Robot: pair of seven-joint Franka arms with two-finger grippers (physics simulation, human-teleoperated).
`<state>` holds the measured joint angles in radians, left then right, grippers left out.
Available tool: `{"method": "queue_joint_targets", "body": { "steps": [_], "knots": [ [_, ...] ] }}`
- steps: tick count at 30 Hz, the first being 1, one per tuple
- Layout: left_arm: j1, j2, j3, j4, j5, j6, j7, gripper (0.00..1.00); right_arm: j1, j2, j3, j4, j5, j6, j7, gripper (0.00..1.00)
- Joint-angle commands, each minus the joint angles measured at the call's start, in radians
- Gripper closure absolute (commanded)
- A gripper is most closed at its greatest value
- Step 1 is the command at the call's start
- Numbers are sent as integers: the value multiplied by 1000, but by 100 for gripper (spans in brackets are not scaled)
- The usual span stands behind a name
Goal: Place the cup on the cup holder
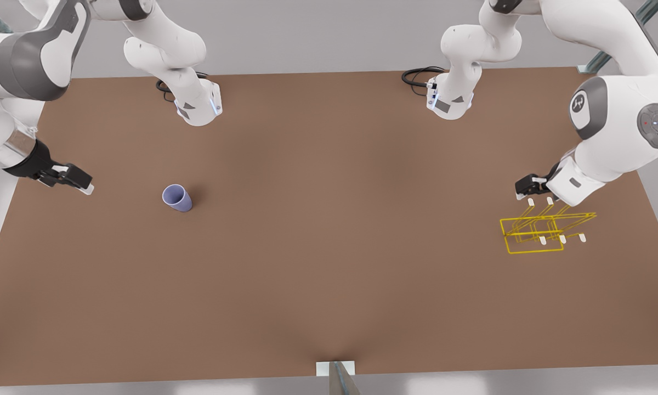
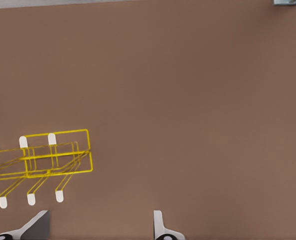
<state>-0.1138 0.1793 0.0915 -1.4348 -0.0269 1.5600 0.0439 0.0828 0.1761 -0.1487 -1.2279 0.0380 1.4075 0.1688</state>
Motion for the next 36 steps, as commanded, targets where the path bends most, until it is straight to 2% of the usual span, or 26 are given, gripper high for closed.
{"method": "queue_joint_targets", "body": {
  "steps": [1,3,6,8,11,14,16,17,20,22,26,31,36],
  "knots": [
    [0,3,1,0,2,5,11,0,-3,57,1,2,0,42,-141,0],
    [0,3,1,0,2,3,11,0,0,48,3,-81,0,139,-153,0],
    [0,3,7,-3,4,-17,8,0,-1,30,6,-157,-1,188,-224,0],
    [0,8,7,-10,2,-17,8,0,-1,-61,8,-329,-1,313,-223,0],
    [0,9,7,-12,2,-14,8,0,34,-75,38,-433,-1,315,-218,0],
    [0,11,7,-18,2,-14,10,0,34,-129,66,-617,2,439,-215,0],
    [0,17,7,-18,2,-14,10,0,34,-138,87,-669,0,424,-216,0],
    [0,19,7,-18,2,-14,10,0,32,-171,87,-762,3,447,-215,0],
    [0,22,7,-18,2,-12,10,0,32,-198,106,-917,3,593,-216,0],
    [0,26,7,-18,2,-9,10,0,34,-188,107,-979,2,672,-215,0],
    [-1,29,7,-18,2,-9,10,0,32,-118,106,-996,-9,786,-218,0],
    [-1,32,7,-18,2,-9,11,0,29,-93,104,-1026,-12,863,-218,0],
    [-1,32,5,-18,2,-9,11,0,23,-95,104,-1130,-26,919,-216,0]
  ]
}}
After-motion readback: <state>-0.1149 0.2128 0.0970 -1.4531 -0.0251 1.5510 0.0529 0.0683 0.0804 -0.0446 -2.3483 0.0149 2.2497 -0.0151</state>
